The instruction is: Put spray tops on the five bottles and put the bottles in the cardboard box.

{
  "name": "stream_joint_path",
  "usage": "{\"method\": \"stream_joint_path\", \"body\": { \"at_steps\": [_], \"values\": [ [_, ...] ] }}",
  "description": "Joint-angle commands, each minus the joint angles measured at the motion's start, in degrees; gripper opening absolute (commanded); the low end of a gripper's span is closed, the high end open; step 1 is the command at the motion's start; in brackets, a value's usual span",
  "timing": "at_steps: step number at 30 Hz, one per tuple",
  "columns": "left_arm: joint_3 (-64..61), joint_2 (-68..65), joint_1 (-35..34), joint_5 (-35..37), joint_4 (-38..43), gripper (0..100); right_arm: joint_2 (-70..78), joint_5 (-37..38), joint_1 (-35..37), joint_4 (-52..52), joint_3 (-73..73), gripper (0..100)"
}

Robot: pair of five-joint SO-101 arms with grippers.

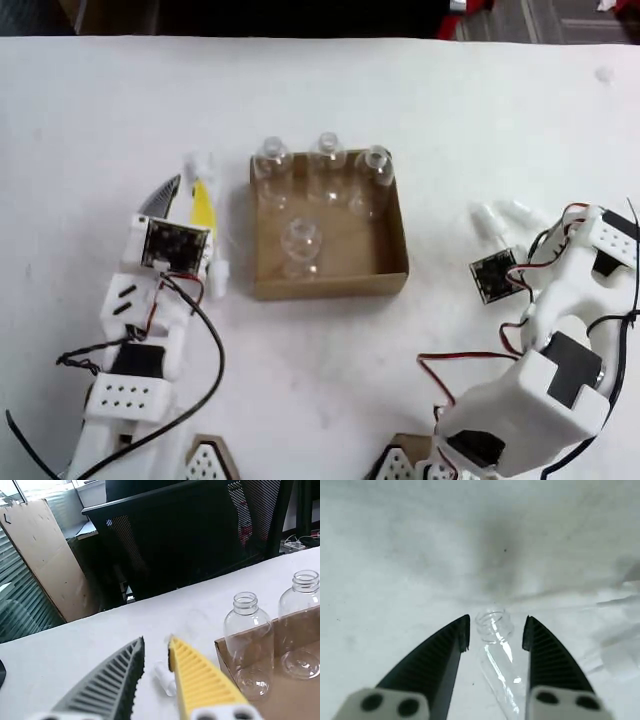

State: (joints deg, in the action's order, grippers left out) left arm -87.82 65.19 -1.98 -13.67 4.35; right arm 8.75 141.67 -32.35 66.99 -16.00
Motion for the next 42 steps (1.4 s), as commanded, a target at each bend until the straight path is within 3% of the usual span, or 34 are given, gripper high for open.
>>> {"method": "stream_joint_path", "body": {
  "at_steps": [1,32,37,42],
  "values": [
    [0.9,0.2,0.7,-0.6,1.4,8,-0.2,0.5,0.2,0.4,1.9,15.2],
    [0.9,0.2,0.7,-0.7,1.4,8,4.6,0.4,-0.5,-2.2,5.3,14.9],
    [0.9,0.2,0.7,-0.7,1.4,8,4.7,0.4,-0.4,-2.4,5.4,0.9],
    [0.9,0.2,0.7,-0.7,1.5,8,4.4,0.0,-0.3,-2.4,5.4,6.6]
  ]
}}
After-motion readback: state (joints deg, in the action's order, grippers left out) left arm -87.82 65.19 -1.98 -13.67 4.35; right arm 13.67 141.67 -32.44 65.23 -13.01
